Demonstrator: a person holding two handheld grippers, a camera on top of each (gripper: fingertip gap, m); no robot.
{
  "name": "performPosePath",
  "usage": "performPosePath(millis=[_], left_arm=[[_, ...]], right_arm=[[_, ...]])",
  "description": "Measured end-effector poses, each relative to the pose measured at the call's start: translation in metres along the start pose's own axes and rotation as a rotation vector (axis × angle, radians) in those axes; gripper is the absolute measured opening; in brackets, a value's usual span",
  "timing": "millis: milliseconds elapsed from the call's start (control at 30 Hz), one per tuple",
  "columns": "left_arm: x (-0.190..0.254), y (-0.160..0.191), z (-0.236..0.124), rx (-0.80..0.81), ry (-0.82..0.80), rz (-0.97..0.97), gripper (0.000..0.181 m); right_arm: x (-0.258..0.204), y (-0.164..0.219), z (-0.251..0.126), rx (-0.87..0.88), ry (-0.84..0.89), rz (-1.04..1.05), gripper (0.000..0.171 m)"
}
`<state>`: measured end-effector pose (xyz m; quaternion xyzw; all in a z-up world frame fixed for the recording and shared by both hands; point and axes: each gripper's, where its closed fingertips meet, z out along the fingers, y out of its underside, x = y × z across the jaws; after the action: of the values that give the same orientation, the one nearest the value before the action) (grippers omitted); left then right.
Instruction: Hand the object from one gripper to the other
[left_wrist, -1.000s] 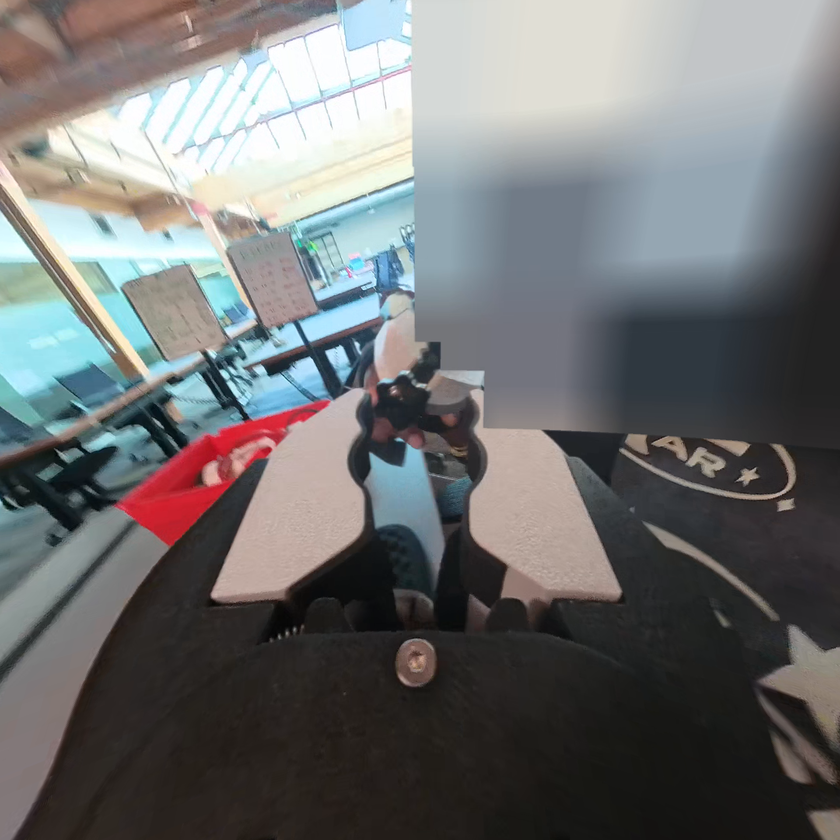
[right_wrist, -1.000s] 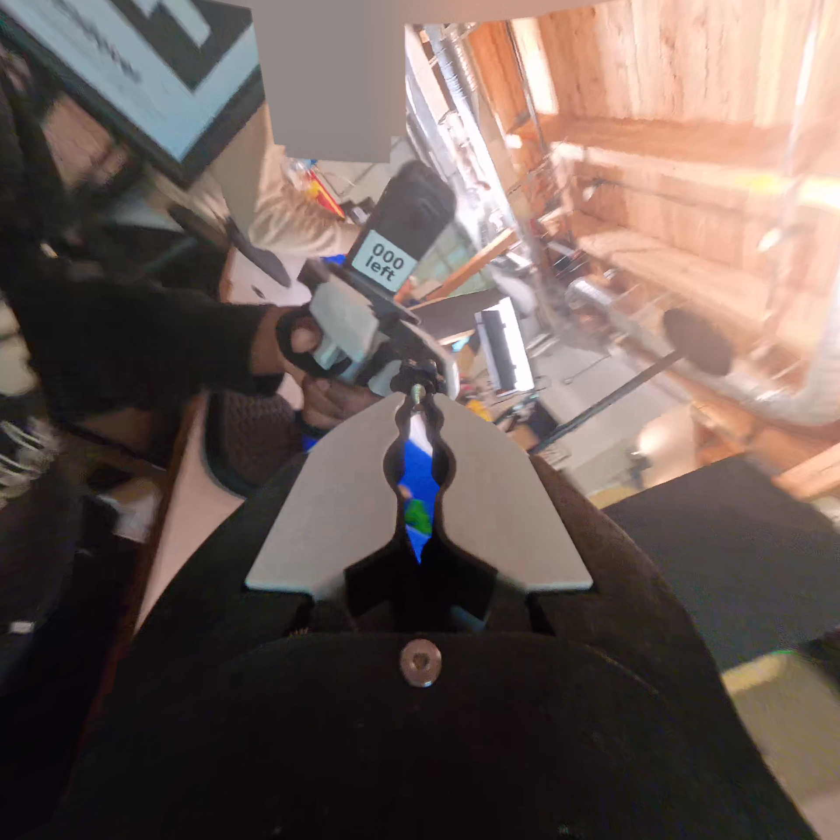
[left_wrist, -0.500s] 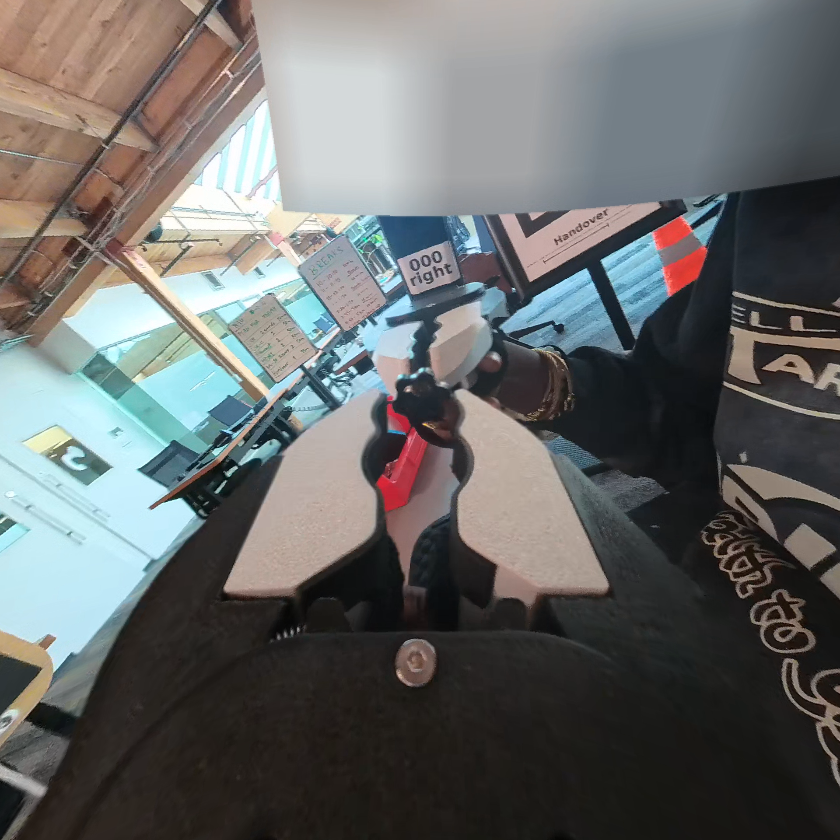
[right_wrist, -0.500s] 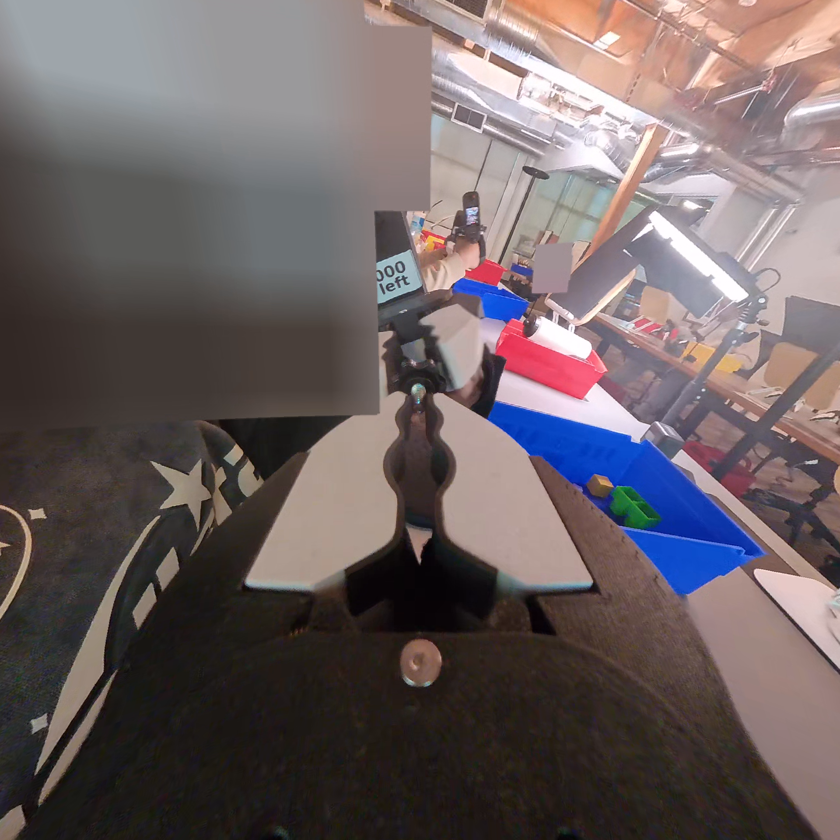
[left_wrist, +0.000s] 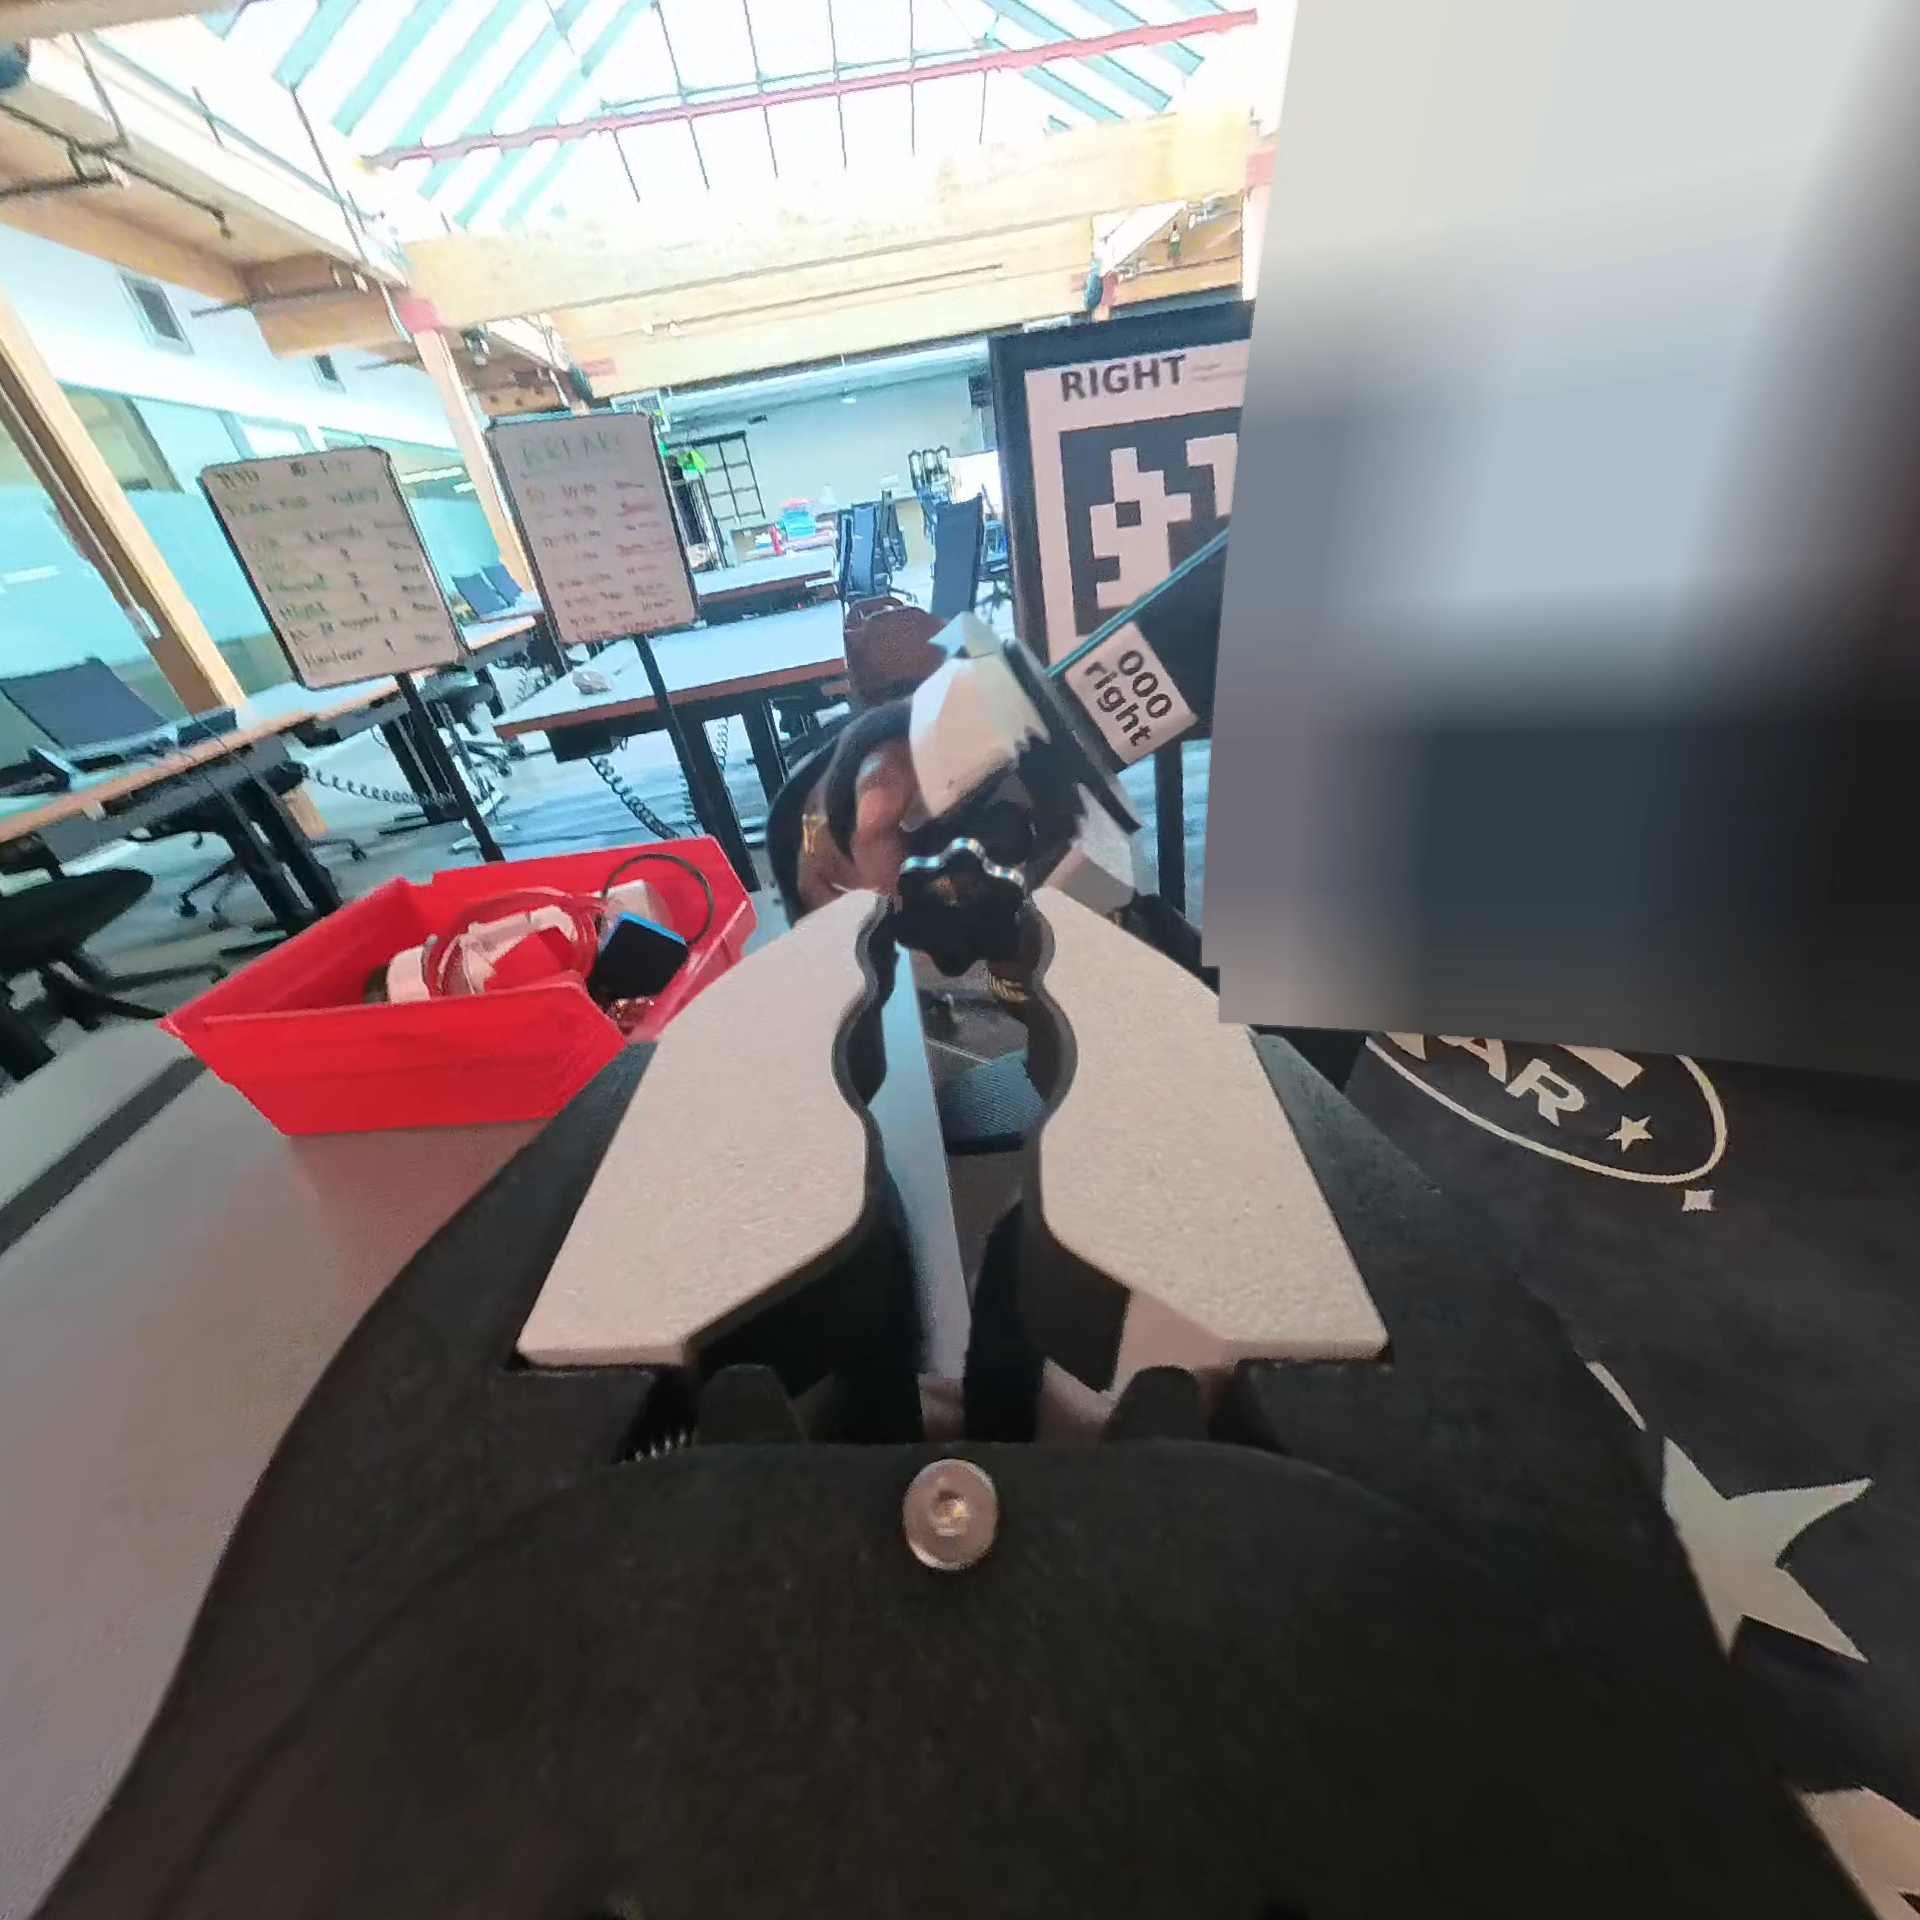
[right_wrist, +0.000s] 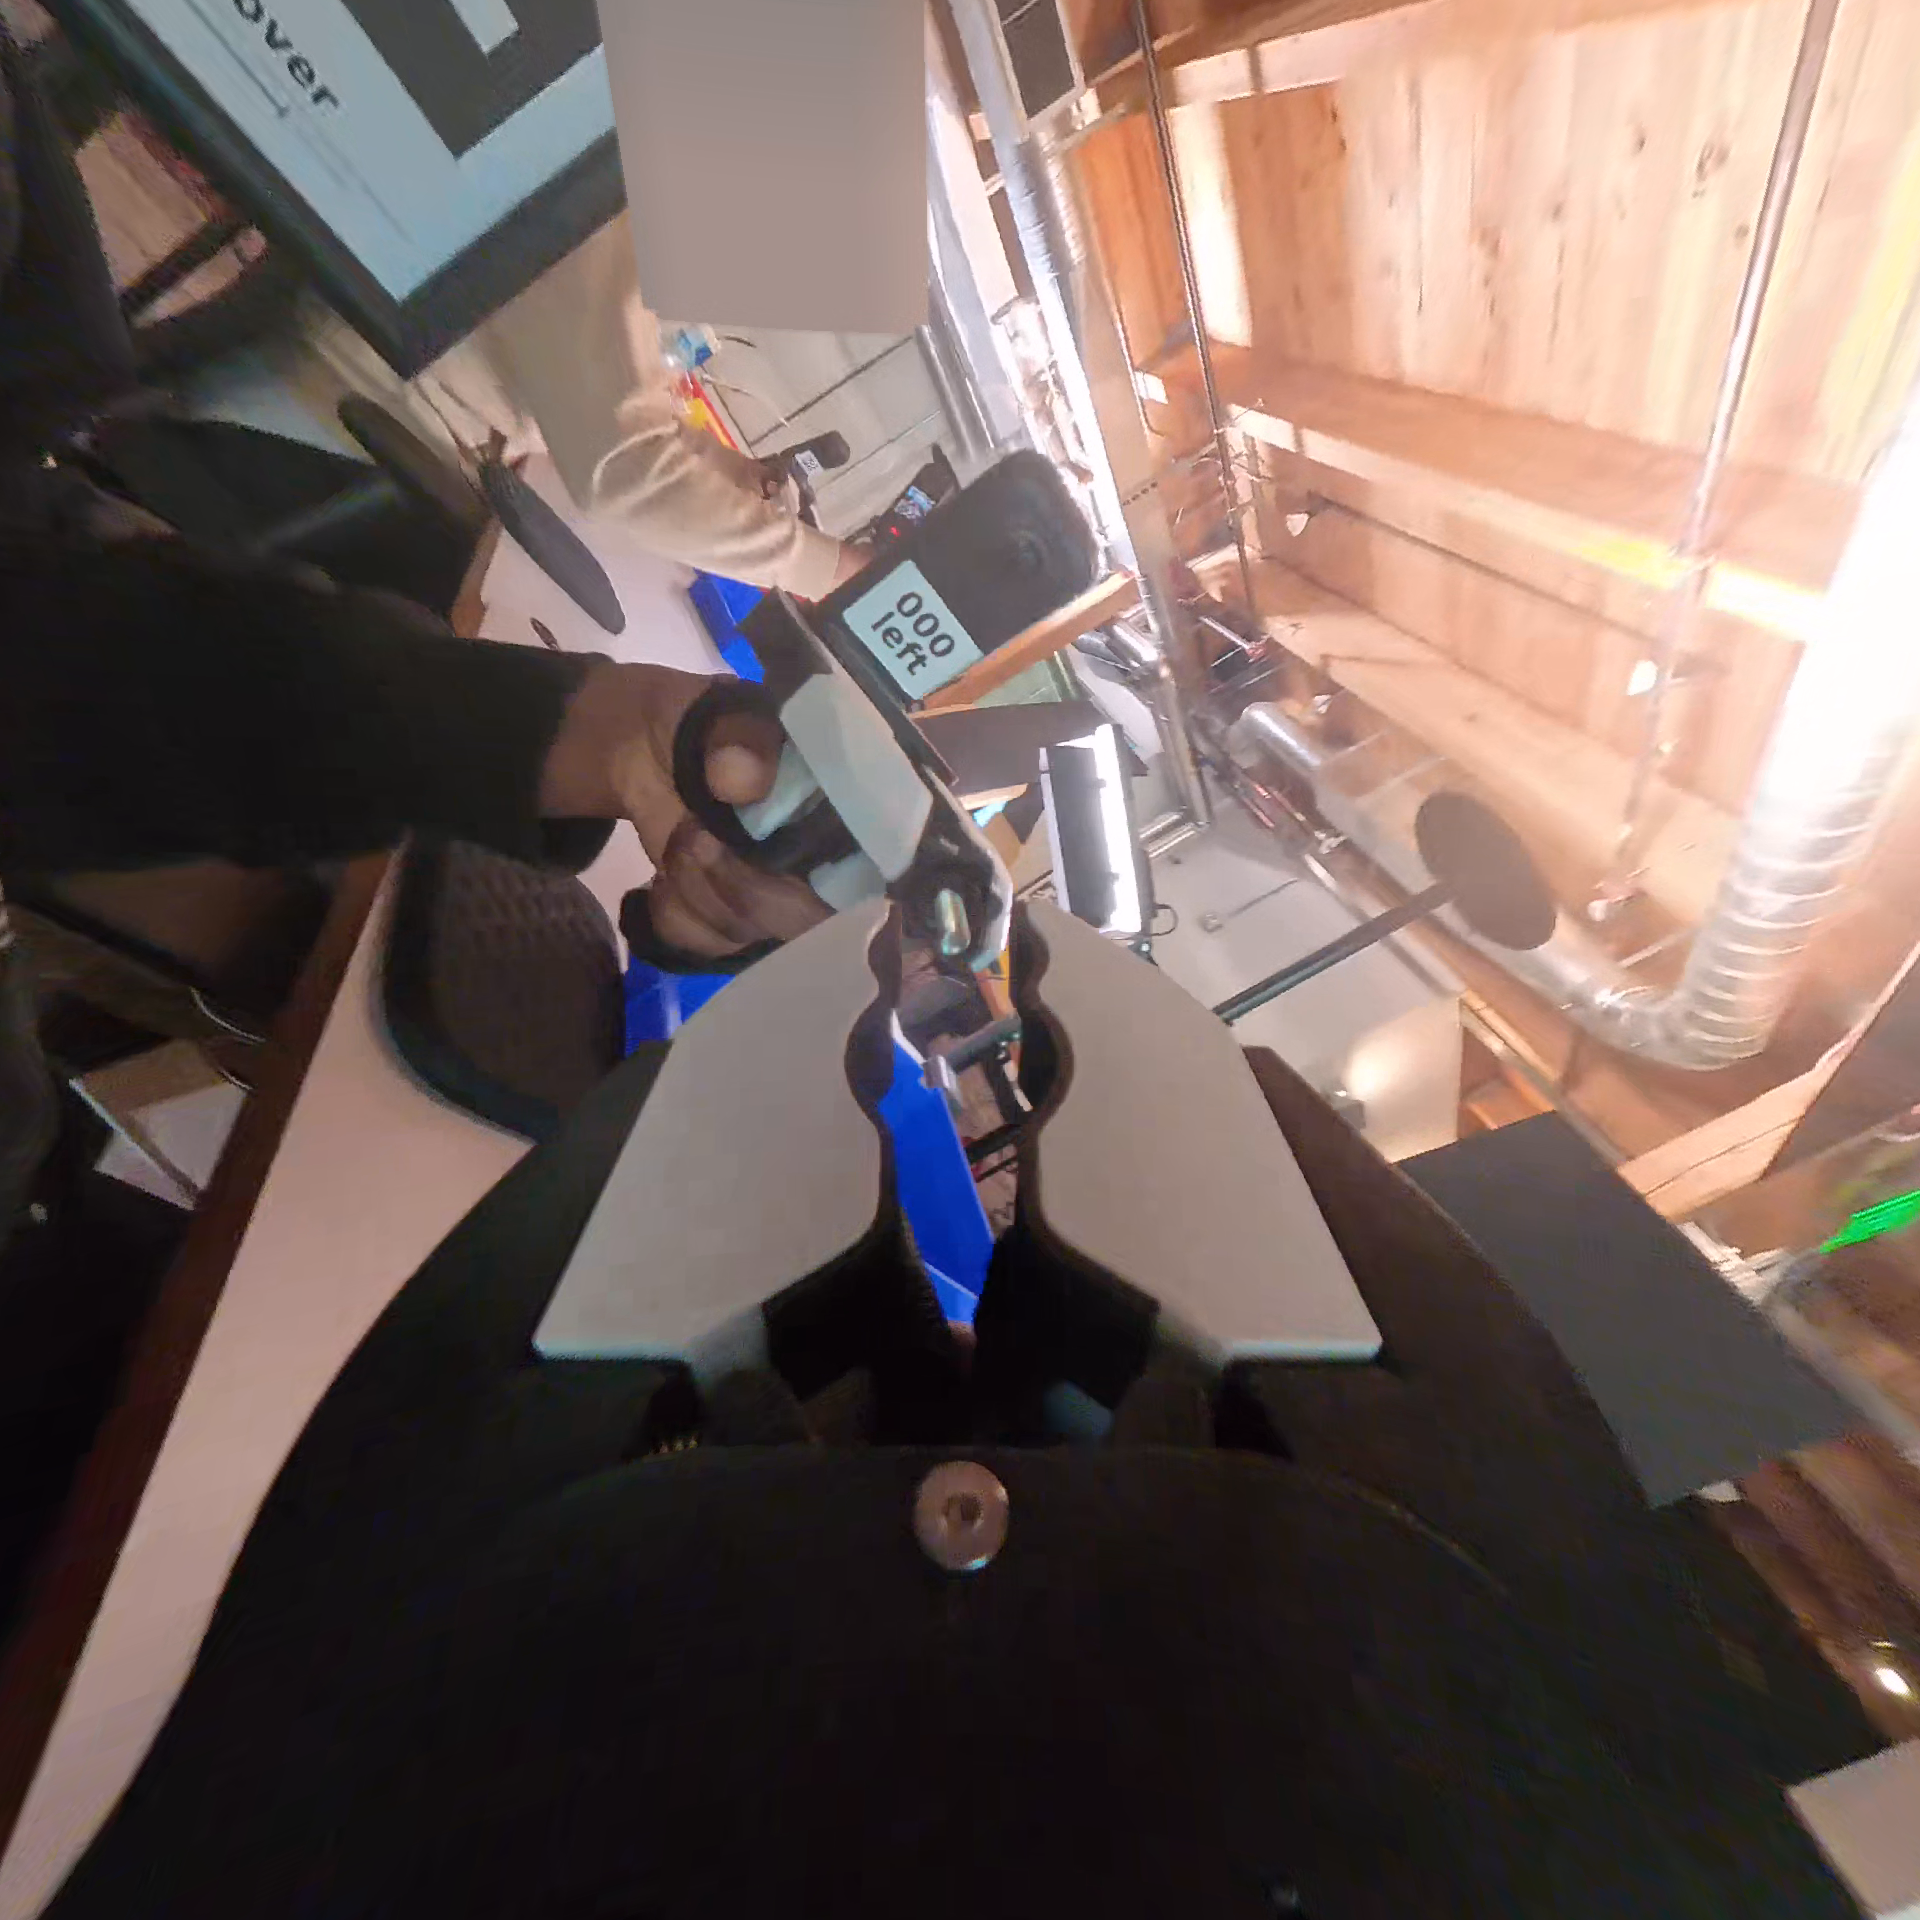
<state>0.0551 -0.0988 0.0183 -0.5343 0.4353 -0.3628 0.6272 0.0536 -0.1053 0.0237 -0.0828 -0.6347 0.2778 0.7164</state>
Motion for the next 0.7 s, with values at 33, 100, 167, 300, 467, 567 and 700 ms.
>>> performPosePath(millis=[33,100,167,300,467,567,700], left_arm=[[0.000,0.001,0.001,-0.006,0.004,-0.008,0.022],[0.003,0.003,0.002,-0.013,0.022,-0.021,0.022],[0.004,0.004,0.003,-0.024,0.026,-0.026,0.022],[0.005,0.005,0.003,-0.037,0.028,-0.022,0.022],[0.004,-0.001,0.001,0.024,-0.013,0.174,0.036],[0.003,-0.005,-0.001,0.039,-0.084,0.373,0.047],[0.001,0.002,0.001,-0.039,-0.148,0.522,0.050]], right_arm=[[-0.002,0.000,0.000,-0.006,-0.006,-0.021,0.017],[-0.006,0.004,0.002,-0.033,-0.017,-0.056,0.016],[-0.008,0.007,0.003,-0.049,-0.023,-0.086,0.016],[-0.008,0.006,0.003,-0.052,-0.015,-0.102,0.006],[-0.001,0.009,0.003,-0.061,-0.048,0.134,0.006],[-0.003,0.011,0.004,-0.039,-0.162,0.522,0.006],[-0.007,0.009,0.003,0.004,-0.287,0.856,0.006]])
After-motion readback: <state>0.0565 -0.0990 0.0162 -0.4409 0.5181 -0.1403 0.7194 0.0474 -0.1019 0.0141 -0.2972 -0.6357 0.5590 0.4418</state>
